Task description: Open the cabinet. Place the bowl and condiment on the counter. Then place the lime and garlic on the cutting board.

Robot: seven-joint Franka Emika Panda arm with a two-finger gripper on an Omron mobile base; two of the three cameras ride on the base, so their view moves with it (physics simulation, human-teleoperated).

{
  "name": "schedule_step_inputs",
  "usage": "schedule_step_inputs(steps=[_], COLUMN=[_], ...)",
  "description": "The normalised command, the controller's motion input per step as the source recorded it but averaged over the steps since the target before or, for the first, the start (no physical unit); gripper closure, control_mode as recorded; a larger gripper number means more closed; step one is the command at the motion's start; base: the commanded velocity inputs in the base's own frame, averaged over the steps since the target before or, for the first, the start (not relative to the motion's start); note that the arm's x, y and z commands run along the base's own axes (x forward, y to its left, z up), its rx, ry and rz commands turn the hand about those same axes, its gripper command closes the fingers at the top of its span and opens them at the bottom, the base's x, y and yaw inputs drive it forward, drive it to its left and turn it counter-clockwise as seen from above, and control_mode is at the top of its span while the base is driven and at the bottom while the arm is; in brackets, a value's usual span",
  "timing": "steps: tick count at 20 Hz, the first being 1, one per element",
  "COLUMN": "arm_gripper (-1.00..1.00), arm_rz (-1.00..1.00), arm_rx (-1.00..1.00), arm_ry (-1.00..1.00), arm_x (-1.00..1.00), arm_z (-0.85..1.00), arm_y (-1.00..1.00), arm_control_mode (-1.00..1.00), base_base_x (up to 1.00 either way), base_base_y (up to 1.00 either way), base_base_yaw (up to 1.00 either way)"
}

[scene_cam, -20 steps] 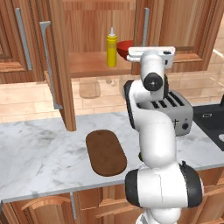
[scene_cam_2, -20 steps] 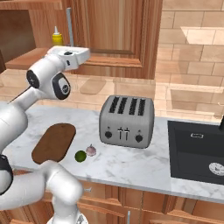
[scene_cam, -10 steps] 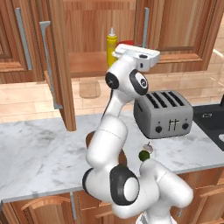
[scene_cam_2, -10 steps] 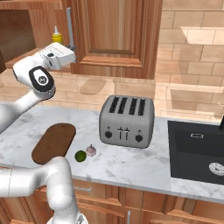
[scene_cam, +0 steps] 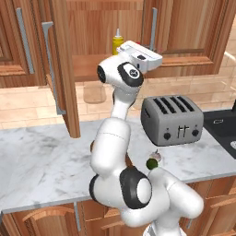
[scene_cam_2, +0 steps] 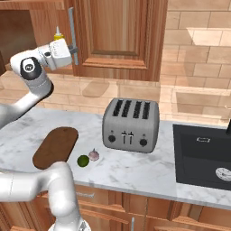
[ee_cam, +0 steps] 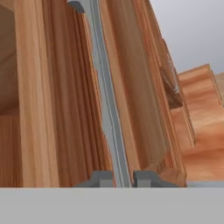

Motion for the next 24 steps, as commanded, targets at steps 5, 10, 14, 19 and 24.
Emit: schedule_step_inputs(steps=[5, 10, 14, 19, 24], arm_gripper=[1.00, 1.00, 1.00, 1.00, 1.00], arm_rz=[-0.24, -0.24, -0.18, -0.12, -0.08], arm_rx=[0.22, 0.24, 0.27, 0.29, 0.26], arm_ry=[0.00, 0.00, 0.00, 0.00, -0.01], arm_x=[0.03, -0.04, -0.41, -0.77, -0.97], arm_z=[0.17, 0.17, 0.16, 0.11, 0.02], arm_y=[-0.99, -1.00, -1.00, -1.00, -1.00], arm_control_mode=[-1.00, -1.00, -1.00, -1.00, -1.00], base_base_x=[0.00, 0.00, 0.00, 0.00, 0.00], base_base_y=[0.00, 0.00, 0.00, 0.00, 0.00], base_base_yaw=[0.00, 0.00, 0.00, 0.00, 0.00])
